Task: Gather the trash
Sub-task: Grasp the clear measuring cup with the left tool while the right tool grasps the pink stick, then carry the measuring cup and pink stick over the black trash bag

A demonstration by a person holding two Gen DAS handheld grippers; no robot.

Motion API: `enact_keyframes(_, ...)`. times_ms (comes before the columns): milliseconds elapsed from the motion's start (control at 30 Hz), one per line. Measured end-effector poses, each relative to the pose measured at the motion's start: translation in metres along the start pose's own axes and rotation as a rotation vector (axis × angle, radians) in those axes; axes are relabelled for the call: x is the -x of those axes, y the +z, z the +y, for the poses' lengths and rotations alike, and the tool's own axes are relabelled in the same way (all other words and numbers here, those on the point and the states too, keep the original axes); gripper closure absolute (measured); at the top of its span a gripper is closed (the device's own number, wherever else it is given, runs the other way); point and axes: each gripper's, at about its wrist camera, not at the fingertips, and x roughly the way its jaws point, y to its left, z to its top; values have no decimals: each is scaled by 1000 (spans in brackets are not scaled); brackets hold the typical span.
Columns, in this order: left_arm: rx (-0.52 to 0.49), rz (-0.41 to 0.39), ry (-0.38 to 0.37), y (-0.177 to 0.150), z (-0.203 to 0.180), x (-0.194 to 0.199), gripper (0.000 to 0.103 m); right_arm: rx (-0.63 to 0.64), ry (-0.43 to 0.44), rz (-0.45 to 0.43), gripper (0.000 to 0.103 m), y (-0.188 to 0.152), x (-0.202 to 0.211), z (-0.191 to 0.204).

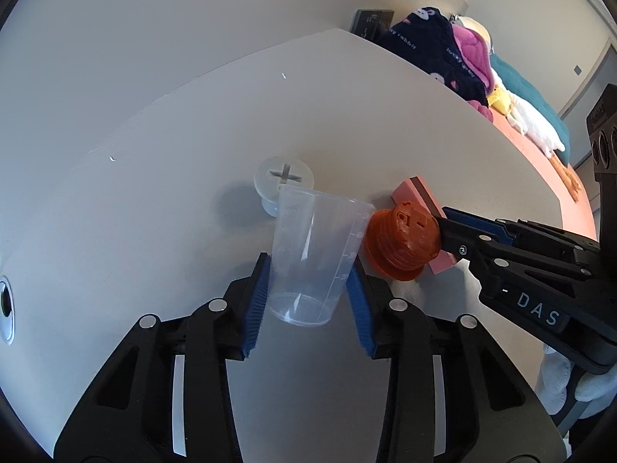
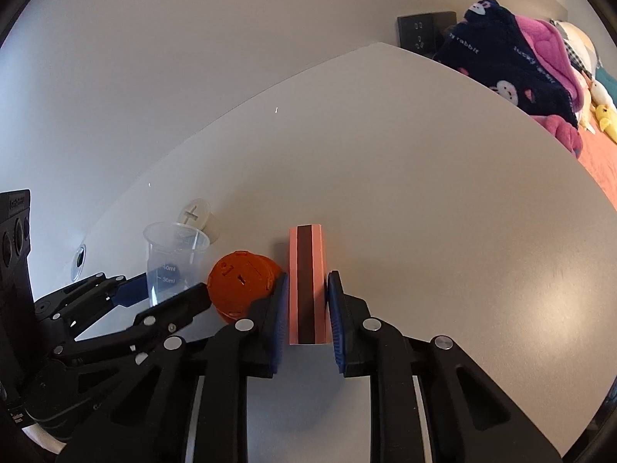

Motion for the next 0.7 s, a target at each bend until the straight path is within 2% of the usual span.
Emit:
enact_keyframes(333, 7, -23, -7, -1, -2, 12, 65, -43, 14, -40, 83, -3, 22, -7)
enact_keyframes(700, -31, -59, -28, -1, -28, 37, 65, -73, 27, -100, 83, -13, 71, -12)
